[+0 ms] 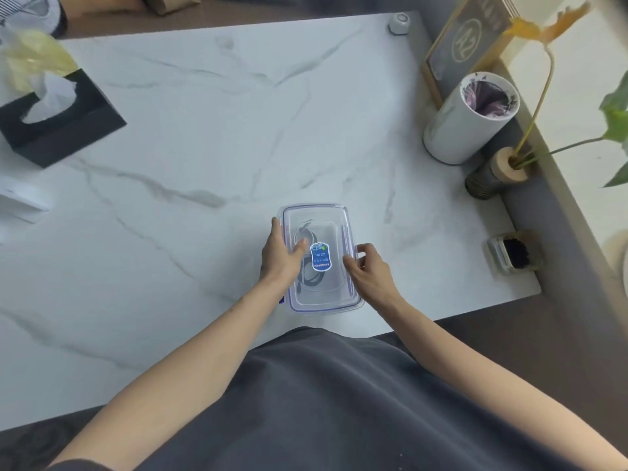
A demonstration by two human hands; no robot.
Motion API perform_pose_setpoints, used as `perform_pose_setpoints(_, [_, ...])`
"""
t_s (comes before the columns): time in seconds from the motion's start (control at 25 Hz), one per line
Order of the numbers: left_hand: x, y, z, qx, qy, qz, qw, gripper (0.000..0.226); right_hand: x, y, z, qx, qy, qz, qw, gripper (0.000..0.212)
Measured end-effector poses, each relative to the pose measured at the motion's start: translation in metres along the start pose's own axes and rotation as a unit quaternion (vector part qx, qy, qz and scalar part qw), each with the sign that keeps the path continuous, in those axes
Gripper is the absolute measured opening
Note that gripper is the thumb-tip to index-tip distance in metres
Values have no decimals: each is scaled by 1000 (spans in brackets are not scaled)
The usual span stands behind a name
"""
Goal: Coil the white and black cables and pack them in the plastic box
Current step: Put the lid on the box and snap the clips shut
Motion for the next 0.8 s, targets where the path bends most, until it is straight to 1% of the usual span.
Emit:
perform_pose_setpoints(0.12, [1,-2,4,49,-33,19,998,75,6,-4,2,-23,4,12,1000,40])
perform_pose_setpoints(0.28, [3,-2,0,73,-39,40,996,70,13,-10,4,-47,6,29,998,41])
perform_pose_setpoints(0.6, [8,-8,-3,95,-55,21,994,68,20,-8,8,-83,3,27,996,38])
perform_pose_setpoints(0.8, [11,-5,-14,125,-38,-3,991,62,21,-10,8,-104,4,17,994,35])
Point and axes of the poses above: each hand's wrist, its own x-axis towards the middle knuckle, its own y-axis out of the back of the hand, z = x × y, the point moved 7 cm from there along x, towards the middle knuckle, and after that the axes turned 14 degrees about -y, right-handed, at the moved point
